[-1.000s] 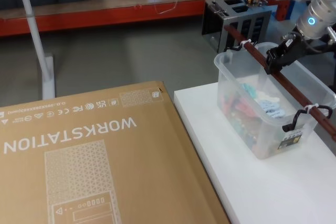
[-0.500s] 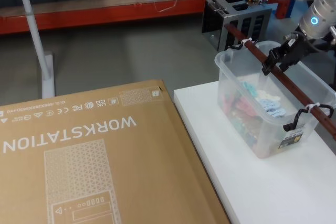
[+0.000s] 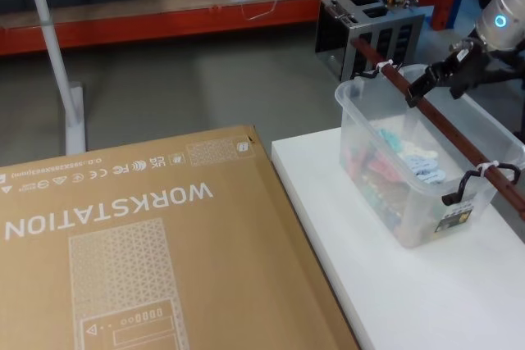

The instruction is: Use one hand to grasp the basket and place it at the designated location.

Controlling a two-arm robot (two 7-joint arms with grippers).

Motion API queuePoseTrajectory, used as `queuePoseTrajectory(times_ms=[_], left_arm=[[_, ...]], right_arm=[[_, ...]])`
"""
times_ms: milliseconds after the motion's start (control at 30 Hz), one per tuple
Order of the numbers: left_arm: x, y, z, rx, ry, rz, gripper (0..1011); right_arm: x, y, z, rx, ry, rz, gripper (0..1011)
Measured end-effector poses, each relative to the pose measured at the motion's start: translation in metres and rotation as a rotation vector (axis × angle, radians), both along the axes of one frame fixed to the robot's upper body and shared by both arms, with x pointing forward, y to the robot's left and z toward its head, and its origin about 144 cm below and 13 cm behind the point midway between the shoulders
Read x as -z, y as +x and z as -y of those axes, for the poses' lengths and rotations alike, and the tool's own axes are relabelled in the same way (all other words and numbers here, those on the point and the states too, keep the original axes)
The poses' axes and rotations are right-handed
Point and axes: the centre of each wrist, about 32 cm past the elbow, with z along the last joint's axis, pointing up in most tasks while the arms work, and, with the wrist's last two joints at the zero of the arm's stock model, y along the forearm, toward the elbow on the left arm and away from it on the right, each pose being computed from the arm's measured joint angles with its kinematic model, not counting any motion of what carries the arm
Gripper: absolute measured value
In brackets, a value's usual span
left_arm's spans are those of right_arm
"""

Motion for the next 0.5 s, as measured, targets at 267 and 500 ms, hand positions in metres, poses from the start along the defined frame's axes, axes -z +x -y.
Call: queuePoseTrajectory(times_ms=[267,500], left_arm=[[0.0,0.0,0.0,0.0,0.001,0.0,0],[0.0,0.0,0.0,0.0,0.0,0.0,0]], right_arm=[[-0.014,-0.006,0.002,0.005,0.016,0.032,1000],[-0.024,-0.01,0.004,0.01,0.023,0.058,1000]])
